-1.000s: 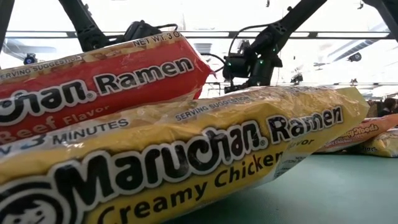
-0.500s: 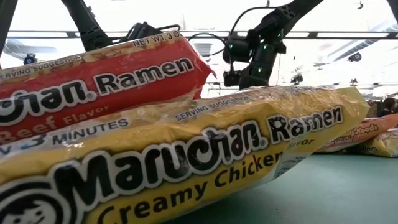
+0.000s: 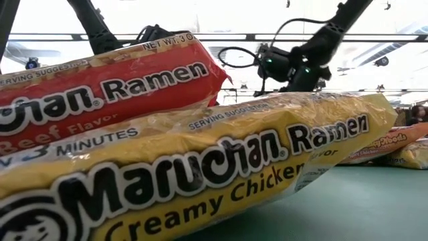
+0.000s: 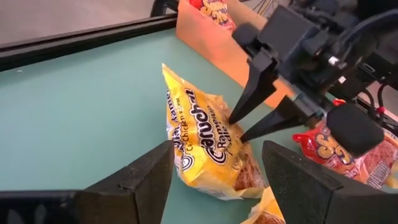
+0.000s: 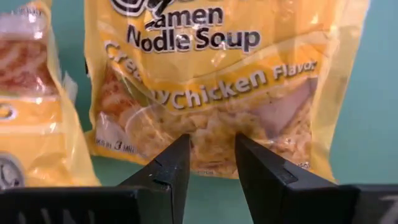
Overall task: Sort Maruchan noodles
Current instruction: Put the yellow noodle pack into the transparent bin
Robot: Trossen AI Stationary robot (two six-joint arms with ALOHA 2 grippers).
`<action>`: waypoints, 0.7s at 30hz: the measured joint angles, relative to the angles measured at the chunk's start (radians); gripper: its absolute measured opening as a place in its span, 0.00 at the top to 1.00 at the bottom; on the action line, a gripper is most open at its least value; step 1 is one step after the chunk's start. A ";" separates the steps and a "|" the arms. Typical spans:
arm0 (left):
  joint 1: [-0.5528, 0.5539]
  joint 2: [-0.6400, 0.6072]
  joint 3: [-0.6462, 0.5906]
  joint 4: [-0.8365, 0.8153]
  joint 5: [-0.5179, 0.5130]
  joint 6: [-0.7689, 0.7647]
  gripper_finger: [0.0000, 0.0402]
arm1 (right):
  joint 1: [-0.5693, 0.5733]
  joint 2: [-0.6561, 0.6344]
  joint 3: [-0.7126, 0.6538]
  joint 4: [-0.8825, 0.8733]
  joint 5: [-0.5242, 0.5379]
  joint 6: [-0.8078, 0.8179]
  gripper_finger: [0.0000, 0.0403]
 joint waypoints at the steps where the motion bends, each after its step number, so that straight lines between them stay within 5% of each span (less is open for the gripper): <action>1: 0.001 0.000 0.000 0.001 -0.001 0.000 0.43 | 0.000 -0.001 -0.027 0.049 0.004 0.007 0.71; 7: 0.001 0.000 0.000 0.006 -0.004 -0.010 0.43 | 0.000 0.007 -0.121 0.214 0.021 0.015 0.73; 21: -0.003 0.001 0.000 0.009 -0.067 -0.105 0.43 | 0.007 0.007 -0.137 0.224 0.023 -0.193 0.77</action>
